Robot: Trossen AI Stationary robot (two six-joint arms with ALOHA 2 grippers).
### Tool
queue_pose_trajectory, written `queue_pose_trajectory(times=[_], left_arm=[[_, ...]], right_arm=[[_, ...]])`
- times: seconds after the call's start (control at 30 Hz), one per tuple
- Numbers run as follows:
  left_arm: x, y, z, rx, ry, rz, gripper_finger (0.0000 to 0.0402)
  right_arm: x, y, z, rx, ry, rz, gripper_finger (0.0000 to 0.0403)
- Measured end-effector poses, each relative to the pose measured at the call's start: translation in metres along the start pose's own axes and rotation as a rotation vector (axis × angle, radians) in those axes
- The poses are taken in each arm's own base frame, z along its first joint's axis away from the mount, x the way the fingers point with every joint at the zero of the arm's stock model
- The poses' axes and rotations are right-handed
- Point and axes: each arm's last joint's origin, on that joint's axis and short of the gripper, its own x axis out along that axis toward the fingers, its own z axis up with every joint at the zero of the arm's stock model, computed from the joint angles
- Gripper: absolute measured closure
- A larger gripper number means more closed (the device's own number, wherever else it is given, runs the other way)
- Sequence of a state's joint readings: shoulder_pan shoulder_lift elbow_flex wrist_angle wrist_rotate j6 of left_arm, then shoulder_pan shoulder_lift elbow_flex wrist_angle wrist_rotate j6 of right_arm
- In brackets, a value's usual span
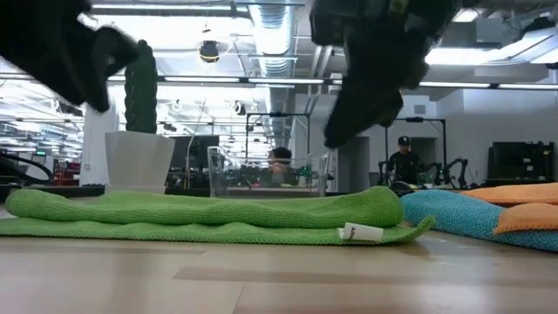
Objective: Fold microfiber towels
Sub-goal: Fold the green towel
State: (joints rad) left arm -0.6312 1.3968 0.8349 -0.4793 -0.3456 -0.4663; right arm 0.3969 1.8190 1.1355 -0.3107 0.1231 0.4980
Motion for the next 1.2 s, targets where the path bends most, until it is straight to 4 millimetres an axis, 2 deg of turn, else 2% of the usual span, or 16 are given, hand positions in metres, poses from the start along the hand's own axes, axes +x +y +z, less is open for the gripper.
queue_pose_trajectory(times=[0.27, 0.5, 0.73, 0.87, 1.03, 1.2], left_arm=[[0.013, 0.004, -0.016, -0.032, -0.024, 0.015, 0.0294], [0.022, 0.002, -0.026, -0.067, -0.04, -0.087, 0.0294], [0.024, 0.003, -0.028, -0.081, -0.05, -0.096, 0.0294], [0.024, 0.002, -0.028, -0.069, -0.037, -0.116, 0.0294], [0.024, 0.001, -0.029, -0.058, -0.019, -0.142, 0.0294], [0.025, 0.005, -0.029, -0.062, -0.004, -0.127, 0.0312]], right_arm=[[0.006, -0.002, -0.004, 0.009, 0.033, -0.017, 0.0245], [0.01, -0.001, -0.008, 0.0, 0.055, -0.026, 0.0253], [0.02, -0.012, -0.033, 0.064, 0.141, -0.009, 0.0251], [0.02, -0.014, -0.035, 0.07, 0.147, -0.005, 0.0252], [0.019, -0.013, -0.034, 0.065, 0.134, 0.001, 0.0272], [0.018, -0.012, -0.034, 0.063, 0.142, 0.02, 0.0316]])
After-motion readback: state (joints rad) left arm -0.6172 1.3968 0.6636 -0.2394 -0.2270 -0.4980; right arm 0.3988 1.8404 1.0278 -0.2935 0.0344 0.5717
